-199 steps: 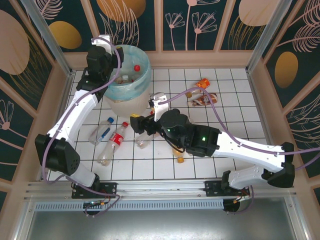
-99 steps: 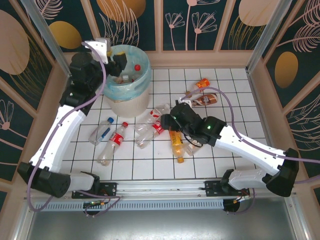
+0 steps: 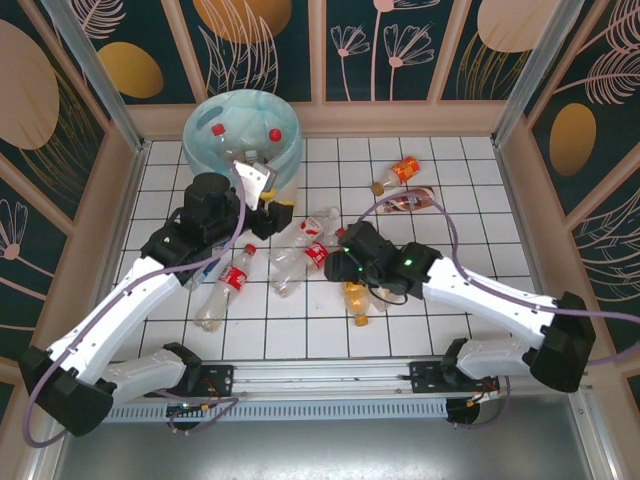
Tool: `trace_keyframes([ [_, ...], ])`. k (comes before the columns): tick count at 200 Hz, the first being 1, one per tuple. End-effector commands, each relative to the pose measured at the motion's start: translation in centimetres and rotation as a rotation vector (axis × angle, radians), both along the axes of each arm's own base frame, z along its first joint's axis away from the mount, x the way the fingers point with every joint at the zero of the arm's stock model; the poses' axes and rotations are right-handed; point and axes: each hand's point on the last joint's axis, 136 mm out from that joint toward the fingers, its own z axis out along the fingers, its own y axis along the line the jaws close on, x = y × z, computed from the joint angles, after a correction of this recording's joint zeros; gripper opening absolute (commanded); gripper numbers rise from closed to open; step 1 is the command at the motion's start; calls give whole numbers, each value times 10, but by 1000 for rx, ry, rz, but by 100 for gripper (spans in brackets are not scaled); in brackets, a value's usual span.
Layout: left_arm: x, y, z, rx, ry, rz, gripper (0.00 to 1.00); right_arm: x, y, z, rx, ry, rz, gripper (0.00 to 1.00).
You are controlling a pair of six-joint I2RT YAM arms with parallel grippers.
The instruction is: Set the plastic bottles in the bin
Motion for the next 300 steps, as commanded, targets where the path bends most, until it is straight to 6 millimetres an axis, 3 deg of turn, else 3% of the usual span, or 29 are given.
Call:
trace_keyframes([
  [1,-5,42,-6,-40,84,250,57,-4,45,4,76,7,15,69],
  [31,-12,107,-12,-42,103,585,61,-17,107,-6,117,36,45,69],
  [56,-21,154,-2,-19,18,794,64,-27,162,-18,156,71,97,69],
  [82,-27,191,14,44,-123,941,65,-35,212,-37,197,129,138,75],
  [112,-33,216,35,115,-244,1049,65,-31,243,-54,163,125,125,81],
  [171,-59,239,58,26,-364,1102,63,-18,258,-86,40,137,39,88],
  [222,-68,241,56,3,-367,1076,62,-19,270,-110,-15,177,37,89],
  [263,-70,241,56,-3,-372,1066,62,-19,258,-124,-66,209,19,88],
  [300,-68,237,58,-13,-374,1045,62,-26,243,-121,-63,231,19,76],
])
